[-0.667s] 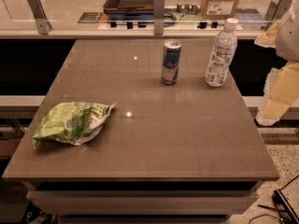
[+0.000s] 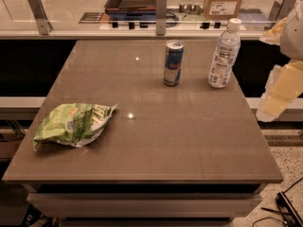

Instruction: Move blue plastic bottle near green jalapeno chip bag

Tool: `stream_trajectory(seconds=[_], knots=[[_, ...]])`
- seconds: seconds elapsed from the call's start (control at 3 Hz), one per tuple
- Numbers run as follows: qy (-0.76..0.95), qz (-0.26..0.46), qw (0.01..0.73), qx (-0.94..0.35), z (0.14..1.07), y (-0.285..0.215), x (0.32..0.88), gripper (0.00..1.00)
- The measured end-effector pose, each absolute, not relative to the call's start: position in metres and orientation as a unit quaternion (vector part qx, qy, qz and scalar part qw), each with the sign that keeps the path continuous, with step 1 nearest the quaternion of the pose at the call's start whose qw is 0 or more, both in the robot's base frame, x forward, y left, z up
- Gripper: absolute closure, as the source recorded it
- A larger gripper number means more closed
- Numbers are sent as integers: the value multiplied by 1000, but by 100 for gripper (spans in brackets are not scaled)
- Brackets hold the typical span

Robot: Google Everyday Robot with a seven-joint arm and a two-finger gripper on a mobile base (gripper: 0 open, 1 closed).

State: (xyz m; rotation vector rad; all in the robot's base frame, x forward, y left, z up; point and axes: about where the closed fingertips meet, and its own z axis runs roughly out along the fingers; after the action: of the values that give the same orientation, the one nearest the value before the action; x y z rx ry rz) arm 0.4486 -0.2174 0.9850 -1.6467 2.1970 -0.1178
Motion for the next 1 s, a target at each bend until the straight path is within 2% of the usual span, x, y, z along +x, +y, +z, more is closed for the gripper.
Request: stream_trajectory(seconds=[1.0], knots=[[807, -12, 325, -493, 980, -239, 519, 0]])
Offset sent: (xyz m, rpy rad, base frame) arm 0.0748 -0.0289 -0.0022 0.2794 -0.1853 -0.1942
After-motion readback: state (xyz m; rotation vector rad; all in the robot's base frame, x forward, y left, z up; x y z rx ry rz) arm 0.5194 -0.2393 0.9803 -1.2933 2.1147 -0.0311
